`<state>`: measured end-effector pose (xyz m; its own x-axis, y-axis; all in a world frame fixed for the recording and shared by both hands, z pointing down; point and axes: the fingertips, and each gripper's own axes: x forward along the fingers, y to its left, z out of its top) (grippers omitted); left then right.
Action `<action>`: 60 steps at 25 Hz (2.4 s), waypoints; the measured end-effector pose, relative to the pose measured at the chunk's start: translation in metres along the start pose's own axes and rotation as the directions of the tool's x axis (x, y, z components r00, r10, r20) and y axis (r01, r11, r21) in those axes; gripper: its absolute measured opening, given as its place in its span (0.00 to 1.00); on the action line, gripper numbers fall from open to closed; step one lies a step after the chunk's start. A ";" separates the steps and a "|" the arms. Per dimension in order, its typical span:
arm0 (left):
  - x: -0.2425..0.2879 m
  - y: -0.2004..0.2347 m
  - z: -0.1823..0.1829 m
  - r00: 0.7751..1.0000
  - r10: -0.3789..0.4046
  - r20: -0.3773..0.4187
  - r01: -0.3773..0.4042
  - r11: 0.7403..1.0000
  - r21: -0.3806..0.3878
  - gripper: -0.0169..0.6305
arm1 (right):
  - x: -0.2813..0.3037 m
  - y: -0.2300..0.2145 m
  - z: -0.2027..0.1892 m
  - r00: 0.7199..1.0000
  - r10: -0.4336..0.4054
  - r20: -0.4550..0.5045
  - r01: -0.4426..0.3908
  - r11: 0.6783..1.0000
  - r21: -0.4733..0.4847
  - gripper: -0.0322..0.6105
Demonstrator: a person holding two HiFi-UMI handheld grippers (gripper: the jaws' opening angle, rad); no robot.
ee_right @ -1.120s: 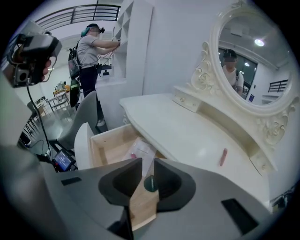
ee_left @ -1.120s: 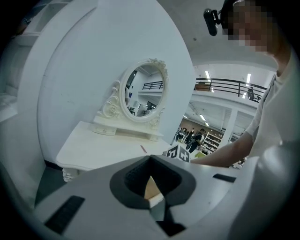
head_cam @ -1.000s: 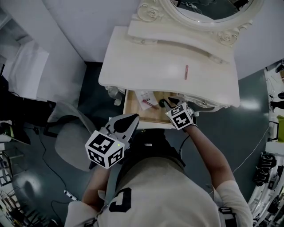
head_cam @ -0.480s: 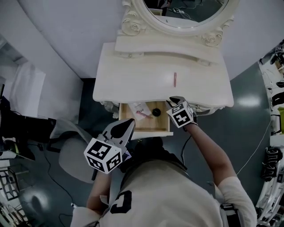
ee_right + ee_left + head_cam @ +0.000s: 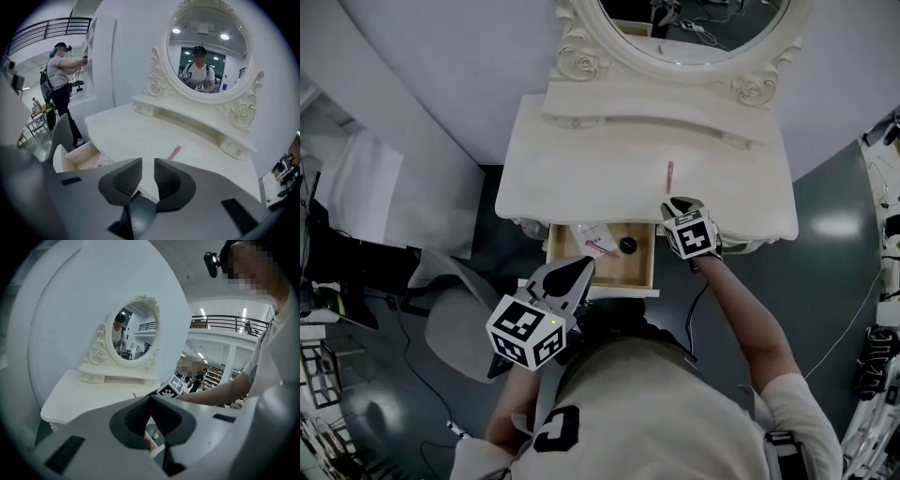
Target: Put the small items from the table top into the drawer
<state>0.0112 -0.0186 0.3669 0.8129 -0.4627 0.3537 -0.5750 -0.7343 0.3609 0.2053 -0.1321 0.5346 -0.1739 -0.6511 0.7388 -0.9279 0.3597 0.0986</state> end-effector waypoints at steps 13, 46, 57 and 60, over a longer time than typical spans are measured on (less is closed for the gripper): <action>0.009 0.002 -0.014 0.995 0.091 -0.030 -0.092 0.995 -0.046 0.11 | 0.036 -0.034 -0.002 1.000 0.000 -0.006 0.000 0.998 0.069 0.19; 0.020 0.024 -0.014 0.985 0.166 -0.042 -0.170 0.980 -0.101 0.11 | 0.102 -0.069 -0.015 0.989 -0.038 -0.145 0.065 0.980 0.187 0.26; 0.014 0.027 -0.013 0.984 0.175 -0.024 -0.177 0.979 -0.105 0.11 | 0.104 -0.055 -0.015 0.990 -0.011 -0.140 0.019 0.998 0.056 0.14; 0.008 0.028 -0.014 0.983 0.185 -0.018 -0.186 0.977 -0.107 0.11 | 0.105 -0.055 -0.013 0.990 0.002 -0.144 0.008 0.998 0.066 0.14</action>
<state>0.0008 -0.0360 0.3916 0.6909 -0.5812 0.4300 -0.7224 -0.5784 0.3790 0.2425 -0.2117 0.6155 -0.1263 -0.5474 0.8273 -0.9488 0.3101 0.0603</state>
